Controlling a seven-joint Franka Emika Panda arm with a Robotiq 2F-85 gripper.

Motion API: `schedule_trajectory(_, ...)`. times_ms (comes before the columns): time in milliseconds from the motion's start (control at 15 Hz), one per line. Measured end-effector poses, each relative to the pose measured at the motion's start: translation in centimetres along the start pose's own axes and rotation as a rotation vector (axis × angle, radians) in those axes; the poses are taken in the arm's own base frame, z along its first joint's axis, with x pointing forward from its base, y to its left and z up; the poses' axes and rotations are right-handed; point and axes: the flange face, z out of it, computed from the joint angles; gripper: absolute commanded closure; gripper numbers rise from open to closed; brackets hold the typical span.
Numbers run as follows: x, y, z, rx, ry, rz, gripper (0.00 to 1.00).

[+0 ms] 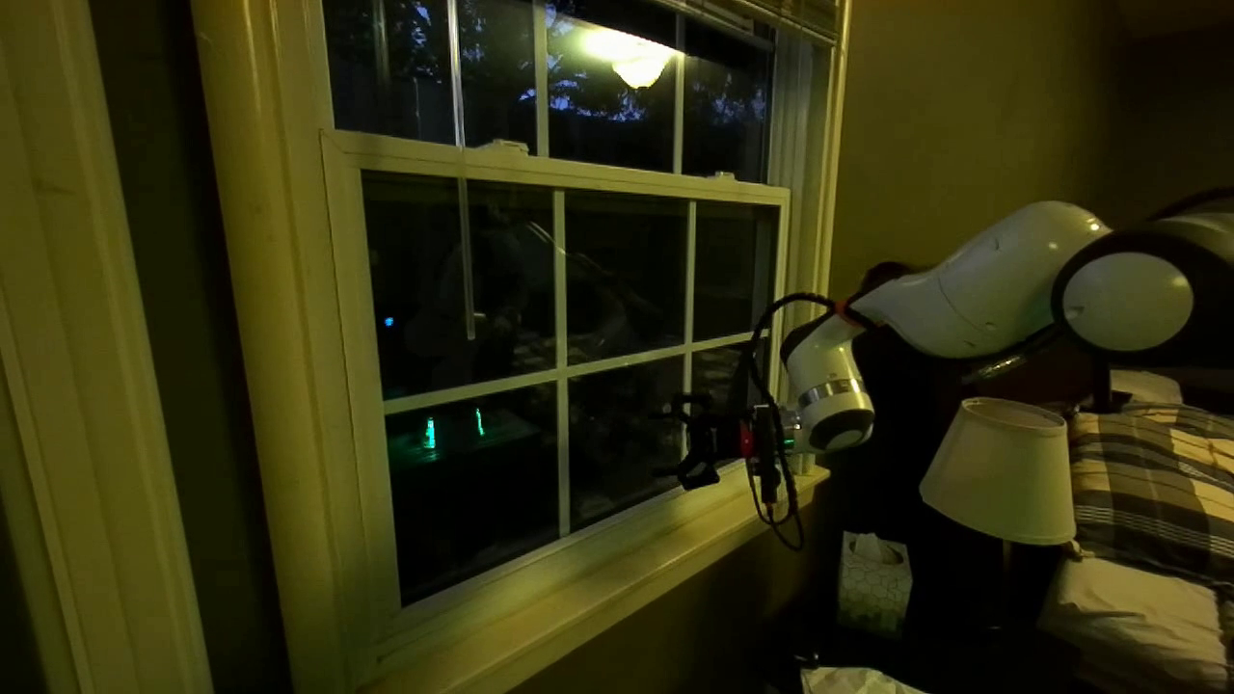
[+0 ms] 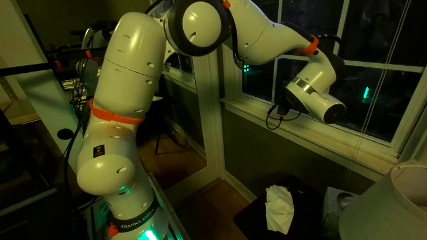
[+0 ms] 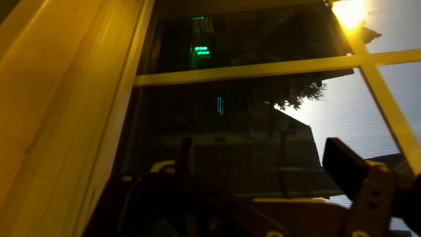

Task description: Open the window on the right.

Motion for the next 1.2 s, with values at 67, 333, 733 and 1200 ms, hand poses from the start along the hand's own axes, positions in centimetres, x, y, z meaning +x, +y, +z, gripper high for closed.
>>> schedule_trajectory(67, 0.4, 0.9, 0.4, -0.019, 0.011, -0.005, 0.0)
schedule_trajectory(333, 1.7, 3.6, 1.5, -0.067, 0.036, -0.01, 0.0)
schedule_trajectory(733, 2.1, 6.4, 2.6, -0.097, -0.013, 0.017, 0.0)
schedule_trajectory(1200, 3.0, 6.9, 1.7, -0.116, 0.018, 0.02, 0.0)
